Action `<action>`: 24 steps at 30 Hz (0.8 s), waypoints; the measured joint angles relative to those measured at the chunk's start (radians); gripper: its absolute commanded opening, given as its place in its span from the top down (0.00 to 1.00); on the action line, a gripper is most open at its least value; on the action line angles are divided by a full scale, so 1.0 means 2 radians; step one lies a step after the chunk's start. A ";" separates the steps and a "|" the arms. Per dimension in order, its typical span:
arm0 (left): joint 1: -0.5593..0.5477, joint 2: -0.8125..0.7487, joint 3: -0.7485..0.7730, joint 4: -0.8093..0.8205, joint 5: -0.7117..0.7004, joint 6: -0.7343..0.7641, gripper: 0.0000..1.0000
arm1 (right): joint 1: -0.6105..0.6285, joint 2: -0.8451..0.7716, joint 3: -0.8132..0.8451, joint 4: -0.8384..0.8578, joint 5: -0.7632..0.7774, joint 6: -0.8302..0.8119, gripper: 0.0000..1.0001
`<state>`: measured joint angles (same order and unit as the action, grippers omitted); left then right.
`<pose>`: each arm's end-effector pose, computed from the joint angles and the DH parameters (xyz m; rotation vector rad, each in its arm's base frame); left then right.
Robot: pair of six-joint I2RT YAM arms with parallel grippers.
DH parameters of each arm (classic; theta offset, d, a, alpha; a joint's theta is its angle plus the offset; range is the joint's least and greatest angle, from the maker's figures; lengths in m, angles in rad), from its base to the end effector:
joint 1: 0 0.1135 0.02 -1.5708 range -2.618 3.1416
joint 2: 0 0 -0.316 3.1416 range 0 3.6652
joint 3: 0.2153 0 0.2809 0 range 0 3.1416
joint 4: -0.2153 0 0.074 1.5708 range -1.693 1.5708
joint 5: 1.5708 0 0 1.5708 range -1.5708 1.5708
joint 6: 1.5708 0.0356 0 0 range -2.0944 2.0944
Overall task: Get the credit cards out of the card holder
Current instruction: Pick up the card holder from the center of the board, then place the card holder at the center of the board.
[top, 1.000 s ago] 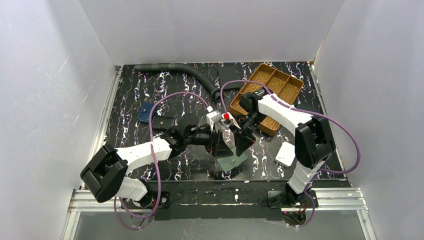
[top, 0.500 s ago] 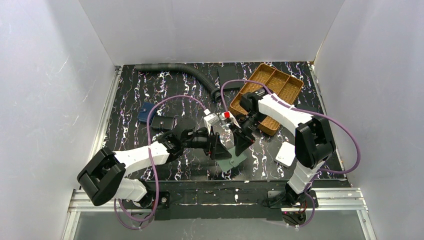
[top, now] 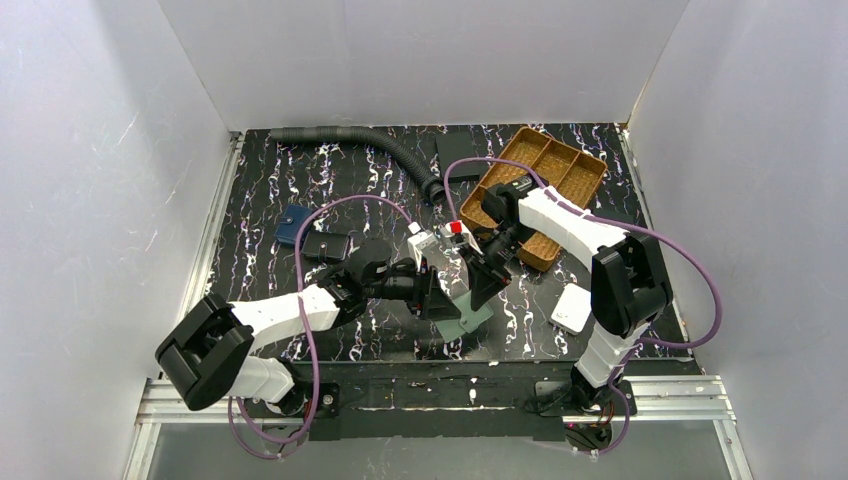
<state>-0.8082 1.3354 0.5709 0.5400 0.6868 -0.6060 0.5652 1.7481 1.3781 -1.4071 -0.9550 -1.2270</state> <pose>0.1805 -0.2216 0.2516 0.7610 1.9116 -1.5629 0.2664 0.2034 0.2887 -1.9963 1.7801 1.3968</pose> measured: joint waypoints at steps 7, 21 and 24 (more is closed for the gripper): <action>0.000 0.009 0.000 0.002 0.005 -0.006 0.67 | 0.000 -0.001 0.000 0.000 -0.001 0.000 0.95; 0.002 -0.012 -0.024 0.007 -0.026 -0.079 1.00 | -0.049 -0.061 0.035 0.014 0.042 0.029 0.03; 0.004 -0.027 -0.037 0.006 -0.045 -0.134 1.00 | -0.070 -0.119 0.059 0.041 0.067 0.019 0.02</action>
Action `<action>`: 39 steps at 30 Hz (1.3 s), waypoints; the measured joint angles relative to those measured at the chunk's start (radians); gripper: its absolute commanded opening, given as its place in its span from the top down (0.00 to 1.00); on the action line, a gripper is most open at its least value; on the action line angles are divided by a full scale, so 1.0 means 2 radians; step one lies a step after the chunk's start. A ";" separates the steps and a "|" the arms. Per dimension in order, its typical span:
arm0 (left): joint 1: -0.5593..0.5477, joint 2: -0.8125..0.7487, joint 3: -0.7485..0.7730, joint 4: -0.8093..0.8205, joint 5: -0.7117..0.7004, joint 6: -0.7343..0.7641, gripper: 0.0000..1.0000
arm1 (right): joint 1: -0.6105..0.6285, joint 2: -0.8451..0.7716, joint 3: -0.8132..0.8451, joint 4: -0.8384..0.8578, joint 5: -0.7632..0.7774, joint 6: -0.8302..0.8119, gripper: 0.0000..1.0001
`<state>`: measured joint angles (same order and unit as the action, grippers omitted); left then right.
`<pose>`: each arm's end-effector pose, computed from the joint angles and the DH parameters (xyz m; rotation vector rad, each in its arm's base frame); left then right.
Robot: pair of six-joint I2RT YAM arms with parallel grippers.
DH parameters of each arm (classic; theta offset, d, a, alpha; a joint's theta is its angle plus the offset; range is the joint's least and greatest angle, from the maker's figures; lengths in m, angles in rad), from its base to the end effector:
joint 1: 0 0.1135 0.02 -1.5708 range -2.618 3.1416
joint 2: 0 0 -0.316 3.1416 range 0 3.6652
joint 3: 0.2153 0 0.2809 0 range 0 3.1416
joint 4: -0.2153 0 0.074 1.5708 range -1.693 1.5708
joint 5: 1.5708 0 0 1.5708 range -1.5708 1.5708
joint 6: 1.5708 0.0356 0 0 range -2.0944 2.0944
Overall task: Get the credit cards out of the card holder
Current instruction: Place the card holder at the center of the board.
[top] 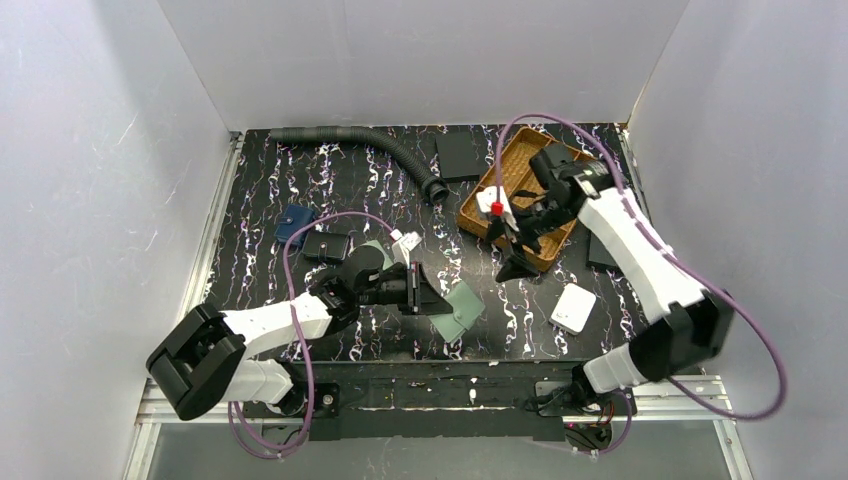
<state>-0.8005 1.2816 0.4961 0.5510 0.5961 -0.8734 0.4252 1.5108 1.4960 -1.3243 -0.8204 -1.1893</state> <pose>0.1716 -0.2055 0.2407 0.4260 2.0862 -1.6386 0.2615 0.1470 0.3892 -1.8822 1.6276 0.8950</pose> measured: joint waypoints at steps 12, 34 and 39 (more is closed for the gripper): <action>0.000 0.031 0.052 -0.004 -0.014 -0.163 1.00 | 0.082 -0.070 -0.068 -0.011 -0.051 -0.116 0.19; -0.004 0.044 0.064 -0.033 -0.001 -0.162 1.00 | 0.145 -0.057 -0.127 0.081 0.028 -0.060 0.77; -0.005 0.044 0.064 -0.043 -0.003 -0.162 1.00 | 0.151 -0.057 -0.135 0.090 0.032 -0.056 0.93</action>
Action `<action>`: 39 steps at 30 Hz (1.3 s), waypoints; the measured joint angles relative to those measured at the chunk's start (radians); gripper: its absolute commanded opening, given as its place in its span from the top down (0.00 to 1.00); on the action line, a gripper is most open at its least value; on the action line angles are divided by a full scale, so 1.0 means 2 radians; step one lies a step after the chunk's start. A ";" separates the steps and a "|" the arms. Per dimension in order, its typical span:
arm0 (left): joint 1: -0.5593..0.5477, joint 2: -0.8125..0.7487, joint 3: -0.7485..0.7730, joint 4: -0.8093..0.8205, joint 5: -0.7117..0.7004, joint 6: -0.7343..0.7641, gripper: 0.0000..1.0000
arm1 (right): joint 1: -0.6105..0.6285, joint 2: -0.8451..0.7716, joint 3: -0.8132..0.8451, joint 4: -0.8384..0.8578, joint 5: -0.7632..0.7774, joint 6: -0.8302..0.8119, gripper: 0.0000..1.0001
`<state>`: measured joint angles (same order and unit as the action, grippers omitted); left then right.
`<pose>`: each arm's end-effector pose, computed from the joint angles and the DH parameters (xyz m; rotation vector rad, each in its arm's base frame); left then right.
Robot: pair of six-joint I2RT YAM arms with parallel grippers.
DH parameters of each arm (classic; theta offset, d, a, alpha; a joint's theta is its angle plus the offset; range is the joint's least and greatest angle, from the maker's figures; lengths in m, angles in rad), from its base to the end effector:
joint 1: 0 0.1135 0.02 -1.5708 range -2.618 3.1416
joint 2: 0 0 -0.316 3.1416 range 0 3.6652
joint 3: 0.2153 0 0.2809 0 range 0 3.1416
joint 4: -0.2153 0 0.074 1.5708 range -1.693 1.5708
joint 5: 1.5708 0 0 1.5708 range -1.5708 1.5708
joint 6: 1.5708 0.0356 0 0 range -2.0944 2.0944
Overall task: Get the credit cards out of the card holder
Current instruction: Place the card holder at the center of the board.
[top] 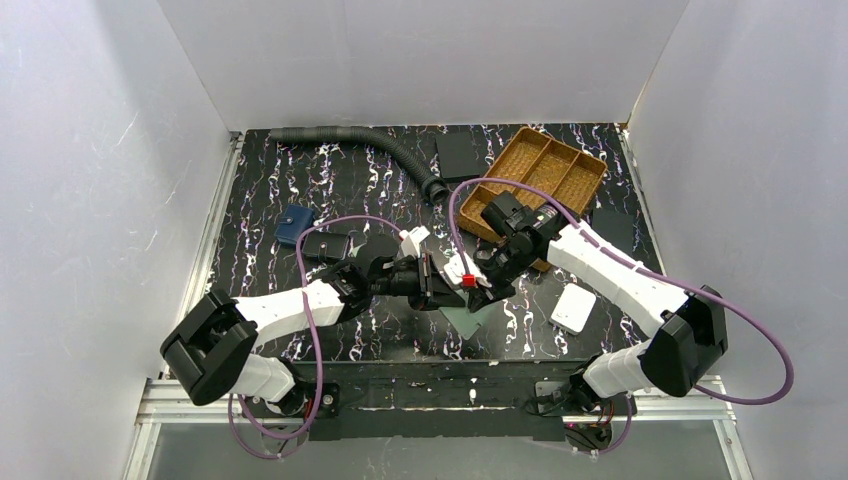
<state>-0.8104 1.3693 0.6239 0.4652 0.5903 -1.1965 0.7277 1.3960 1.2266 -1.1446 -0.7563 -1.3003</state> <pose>0.1915 -0.2300 0.2524 0.0735 2.2991 -1.7899 0.1861 0.1985 0.3410 -2.2361 1.2378 0.8797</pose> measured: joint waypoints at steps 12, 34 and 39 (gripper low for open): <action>0.020 -0.013 -0.006 0.004 -0.028 -0.006 1.00 | 0.004 -0.002 -0.016 -0.004 0.007 0.015 0.99; 0.045 0.088 -0.038 0.017 -0.116 0.052 1.00 | -0.100 -0.075 -0.167 0.144 0.043 0.160 0.24; 0.044 0.106 -0.034 0.025 -0.138 0.072 1.00 | -0.144 -0.104 -0.197 0.180 -0.001 0.185 0.15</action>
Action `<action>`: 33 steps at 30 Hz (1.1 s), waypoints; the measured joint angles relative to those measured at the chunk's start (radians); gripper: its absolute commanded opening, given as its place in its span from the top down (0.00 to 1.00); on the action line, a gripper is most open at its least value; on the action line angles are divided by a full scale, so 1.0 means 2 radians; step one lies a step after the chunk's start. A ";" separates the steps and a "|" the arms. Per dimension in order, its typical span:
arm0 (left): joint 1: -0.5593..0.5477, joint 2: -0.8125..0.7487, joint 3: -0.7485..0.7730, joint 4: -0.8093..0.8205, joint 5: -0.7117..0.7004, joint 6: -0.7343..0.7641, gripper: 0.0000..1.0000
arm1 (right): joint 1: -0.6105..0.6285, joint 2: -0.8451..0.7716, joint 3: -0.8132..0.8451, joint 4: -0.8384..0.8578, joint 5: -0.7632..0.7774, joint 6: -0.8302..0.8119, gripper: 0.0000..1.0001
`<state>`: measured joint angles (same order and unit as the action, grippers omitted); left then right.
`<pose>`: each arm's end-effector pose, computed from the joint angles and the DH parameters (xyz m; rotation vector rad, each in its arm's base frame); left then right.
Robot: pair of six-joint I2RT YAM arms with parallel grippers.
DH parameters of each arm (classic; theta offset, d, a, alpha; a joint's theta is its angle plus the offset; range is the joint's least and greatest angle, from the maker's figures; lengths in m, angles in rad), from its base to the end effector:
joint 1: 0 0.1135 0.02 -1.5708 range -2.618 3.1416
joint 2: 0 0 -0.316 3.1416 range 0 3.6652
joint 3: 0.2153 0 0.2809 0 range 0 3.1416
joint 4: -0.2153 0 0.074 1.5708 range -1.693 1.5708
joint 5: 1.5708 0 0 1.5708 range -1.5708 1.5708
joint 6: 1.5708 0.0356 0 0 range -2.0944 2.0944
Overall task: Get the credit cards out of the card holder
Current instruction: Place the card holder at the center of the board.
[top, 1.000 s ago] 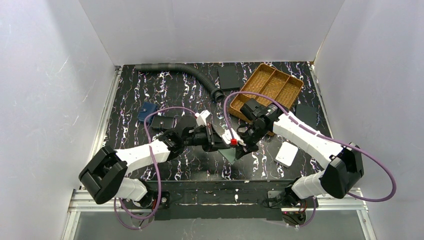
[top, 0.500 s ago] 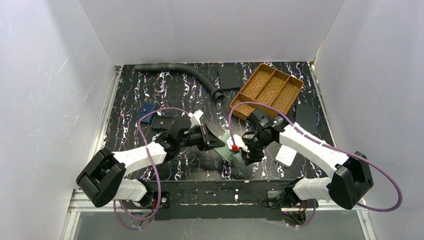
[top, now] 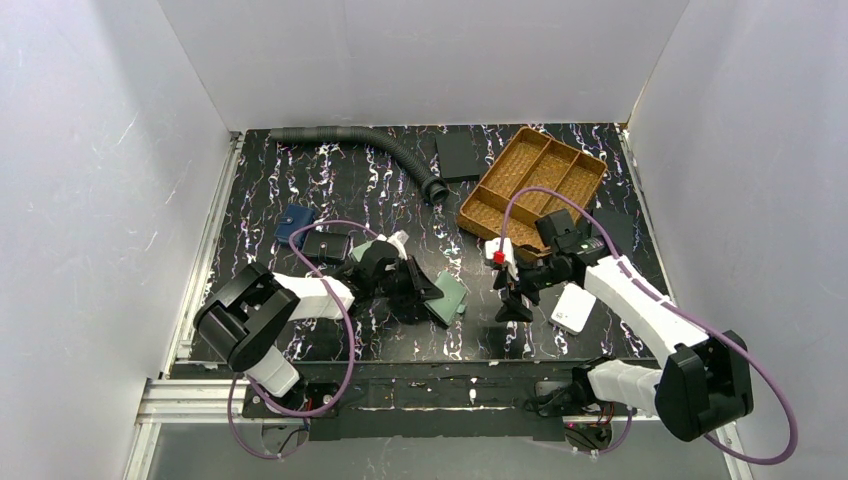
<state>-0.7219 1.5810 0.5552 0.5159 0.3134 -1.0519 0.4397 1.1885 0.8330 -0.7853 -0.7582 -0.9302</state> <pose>0.2261 -0.2137 0.1733 -0.1724 2.3711 -1.3125 0.1904 0.1166 0.2767 -1.7034 1.7507 0.8114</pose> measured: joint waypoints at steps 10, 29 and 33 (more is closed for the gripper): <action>-0.011 -0.008 -0.011 0.013 -0.059 0.025 0.75 | -0.046 -0.047 -0.052 0.055 -0.063 0.036 0.08; -0.013 -0.148 0.026 -0.233 -0.171 0.167 0.36 | -0.065 -0.048 -0.067 0.081 -0.094 0.047 0.06; -0.028 -0.167 0.043 -0.275 -0.158 0.214 0.20 | -0.068 -0.048 -0.072 0.082 -0.094 0.047 0.06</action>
<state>-0.7784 1.2476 0.6403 -0.0341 -0.0021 -0.6235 0.3038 1.0927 0.6888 -0.6216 -0.9463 -0.8364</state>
